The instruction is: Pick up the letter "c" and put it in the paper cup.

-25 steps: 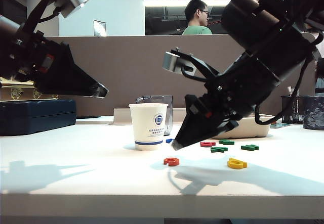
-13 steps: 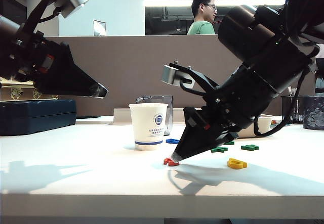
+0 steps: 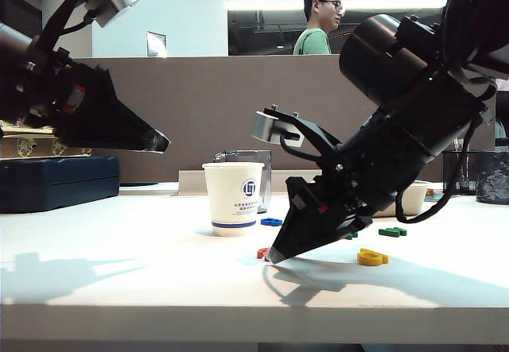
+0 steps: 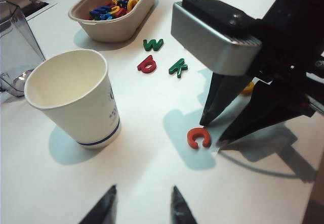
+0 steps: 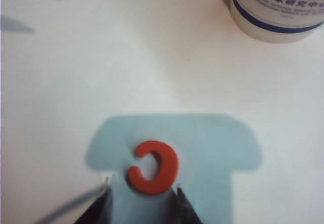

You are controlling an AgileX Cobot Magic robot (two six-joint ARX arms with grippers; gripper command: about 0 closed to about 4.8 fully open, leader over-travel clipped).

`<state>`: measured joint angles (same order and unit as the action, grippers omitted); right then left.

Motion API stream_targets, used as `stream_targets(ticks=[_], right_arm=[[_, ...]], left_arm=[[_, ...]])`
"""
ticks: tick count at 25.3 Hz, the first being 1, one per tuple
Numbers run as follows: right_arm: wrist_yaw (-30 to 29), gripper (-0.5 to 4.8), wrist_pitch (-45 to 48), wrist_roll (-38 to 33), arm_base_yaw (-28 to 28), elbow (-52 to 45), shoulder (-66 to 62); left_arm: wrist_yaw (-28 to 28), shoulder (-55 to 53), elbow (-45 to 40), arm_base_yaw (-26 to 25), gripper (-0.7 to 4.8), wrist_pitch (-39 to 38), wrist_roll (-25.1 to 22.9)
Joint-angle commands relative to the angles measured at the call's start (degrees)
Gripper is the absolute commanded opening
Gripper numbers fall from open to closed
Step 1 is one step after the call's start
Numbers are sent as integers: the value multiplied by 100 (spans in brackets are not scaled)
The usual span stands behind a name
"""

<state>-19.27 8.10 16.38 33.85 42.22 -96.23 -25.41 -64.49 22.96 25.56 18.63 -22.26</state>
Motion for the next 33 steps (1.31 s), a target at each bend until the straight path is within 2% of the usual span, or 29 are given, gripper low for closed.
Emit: stream_targets(ticks=[1, 10, 28, 33], right_arm=[[-15, 159, 146, -11, 20, 22, -11], [7, 159, 234, 15, 28, 48, -232], [28, 156, -236, 17, 31, 295, -415], [28, 101, -234, 17, 31, 295, -415]], left_arm=[[-7, -15, 13, 0, 131, 74, -17], [-7, -17, 13, 0, 131, 74, -17], [101, -15, 13, 0, 131, 70, -15], [101, -15, 13, 0, 130, 70, 2]])
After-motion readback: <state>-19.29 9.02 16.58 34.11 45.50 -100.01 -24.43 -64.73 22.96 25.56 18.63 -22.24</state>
